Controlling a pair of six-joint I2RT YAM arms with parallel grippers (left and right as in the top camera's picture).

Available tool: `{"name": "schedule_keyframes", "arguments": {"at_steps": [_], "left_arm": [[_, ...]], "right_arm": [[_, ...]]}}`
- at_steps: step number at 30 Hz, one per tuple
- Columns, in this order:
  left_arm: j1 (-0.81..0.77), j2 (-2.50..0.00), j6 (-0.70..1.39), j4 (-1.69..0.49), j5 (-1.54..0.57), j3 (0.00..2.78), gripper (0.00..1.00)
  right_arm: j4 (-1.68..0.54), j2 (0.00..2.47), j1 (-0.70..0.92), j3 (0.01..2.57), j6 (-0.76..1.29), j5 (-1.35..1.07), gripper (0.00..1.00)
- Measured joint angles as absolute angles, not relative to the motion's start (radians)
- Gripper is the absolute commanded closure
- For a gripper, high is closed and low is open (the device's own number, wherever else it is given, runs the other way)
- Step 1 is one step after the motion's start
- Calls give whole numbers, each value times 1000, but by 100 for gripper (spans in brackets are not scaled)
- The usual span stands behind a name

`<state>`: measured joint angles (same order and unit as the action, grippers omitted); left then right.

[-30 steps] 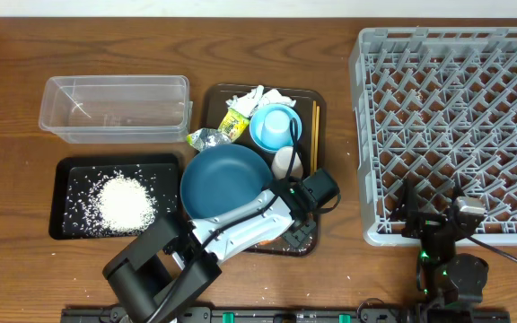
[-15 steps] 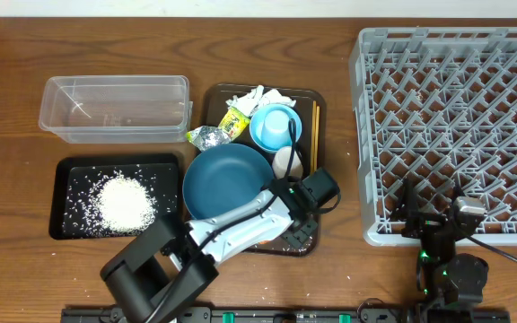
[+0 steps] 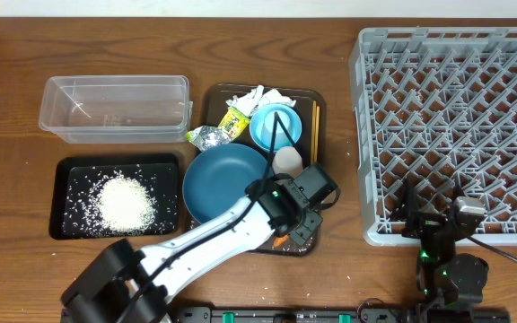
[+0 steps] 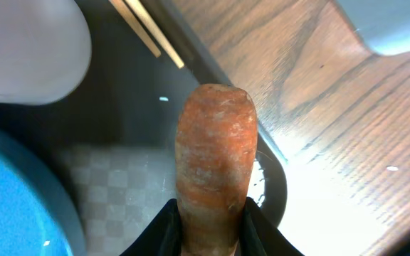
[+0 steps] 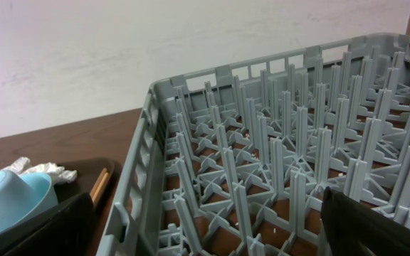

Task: Sort waste into correct bins and load items into the dishwasher rack
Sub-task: 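Lift the carrot and carry it over the black tray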

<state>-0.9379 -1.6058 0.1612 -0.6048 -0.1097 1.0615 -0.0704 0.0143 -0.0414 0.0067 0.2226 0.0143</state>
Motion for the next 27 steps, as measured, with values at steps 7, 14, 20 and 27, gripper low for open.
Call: {"name": "schedule_keyframes", "arguments": {"at_steps": [7, 14, 20, 27], "left_arm": [[-885, -1431, 188, -626, -75, 1062, 77], [-672, -1237, 261, -708, 67, 1063, 76], [-401, -1192, 341, -797, 181, 1064, 76], [-67, -1237, 425, -805, 220, 1056, 76]], "right_arm": [[-70, 14, -41, 7, 223, 14, 1], [-70, 14, -41, 7, 223, 14, 1], [-70, 14, -41, 7, 223, 15, 1], [-70, 14, -41, 7, 223, 14, 1]]}}
